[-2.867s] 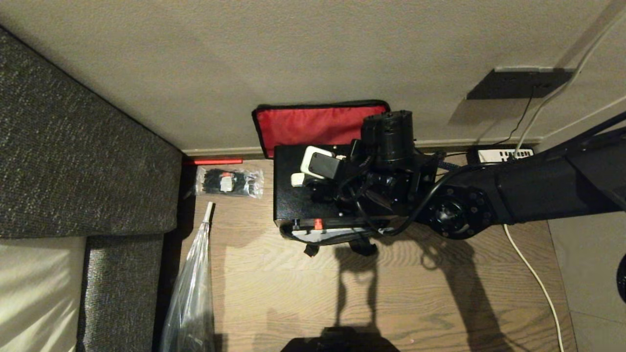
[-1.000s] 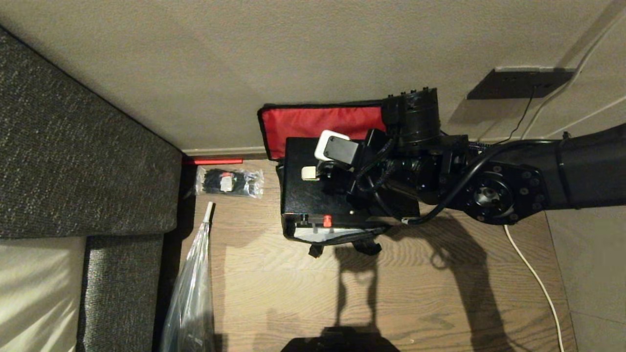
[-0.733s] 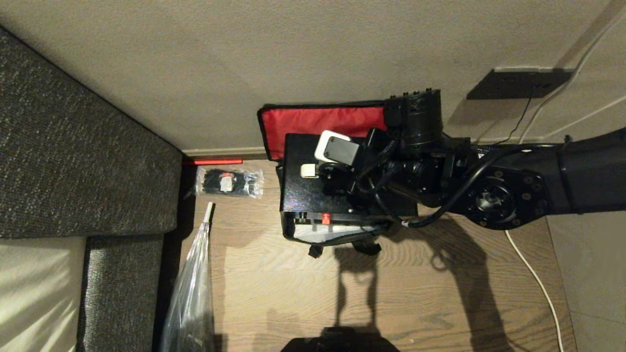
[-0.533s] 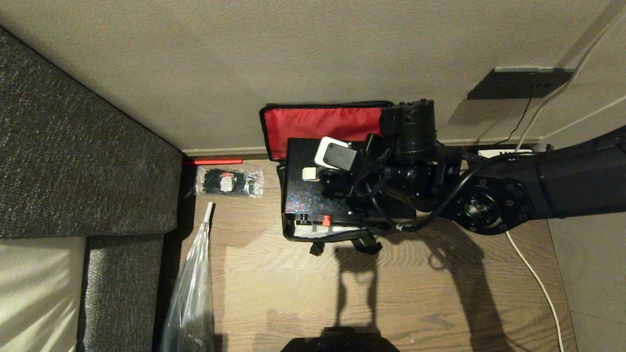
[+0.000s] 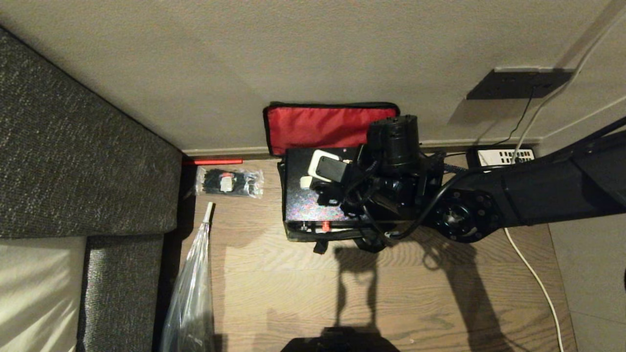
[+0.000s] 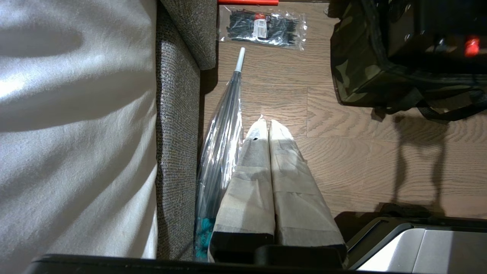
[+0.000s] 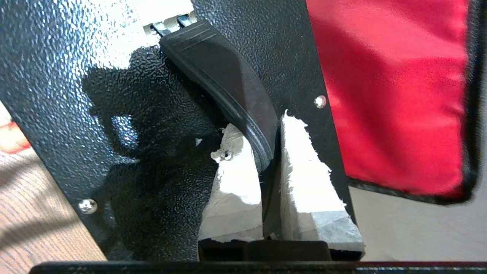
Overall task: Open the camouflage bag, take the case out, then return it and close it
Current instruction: Place the black box back
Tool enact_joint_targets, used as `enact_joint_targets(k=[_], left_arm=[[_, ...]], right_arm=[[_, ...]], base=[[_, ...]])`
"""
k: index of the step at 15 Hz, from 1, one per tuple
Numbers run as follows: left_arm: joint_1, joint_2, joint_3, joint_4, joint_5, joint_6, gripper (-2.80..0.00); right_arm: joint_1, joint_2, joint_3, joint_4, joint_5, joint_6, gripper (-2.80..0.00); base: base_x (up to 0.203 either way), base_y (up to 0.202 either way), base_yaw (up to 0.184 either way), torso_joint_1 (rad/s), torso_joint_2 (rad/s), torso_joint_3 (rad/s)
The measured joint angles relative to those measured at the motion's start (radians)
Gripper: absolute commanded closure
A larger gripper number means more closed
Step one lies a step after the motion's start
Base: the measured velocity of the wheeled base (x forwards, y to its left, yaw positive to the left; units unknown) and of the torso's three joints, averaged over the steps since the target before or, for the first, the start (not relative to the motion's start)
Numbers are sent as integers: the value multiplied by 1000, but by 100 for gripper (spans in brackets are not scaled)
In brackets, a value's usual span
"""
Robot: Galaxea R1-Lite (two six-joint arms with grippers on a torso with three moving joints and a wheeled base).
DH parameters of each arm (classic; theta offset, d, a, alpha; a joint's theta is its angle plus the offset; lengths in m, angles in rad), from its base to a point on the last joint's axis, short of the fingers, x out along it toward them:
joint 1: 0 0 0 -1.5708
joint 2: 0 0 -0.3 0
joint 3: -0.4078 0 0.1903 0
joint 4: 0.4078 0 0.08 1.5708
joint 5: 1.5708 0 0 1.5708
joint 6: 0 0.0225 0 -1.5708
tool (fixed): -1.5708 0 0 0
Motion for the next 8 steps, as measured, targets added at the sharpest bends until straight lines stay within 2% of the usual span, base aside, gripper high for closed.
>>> enact_joint_targets(k=[8], left_arm=[[0,0,0,0,0,0,0]], right_arm=[[3,59,-18,4,2,9,0]], base=[[0,0,0,0,0,0]])
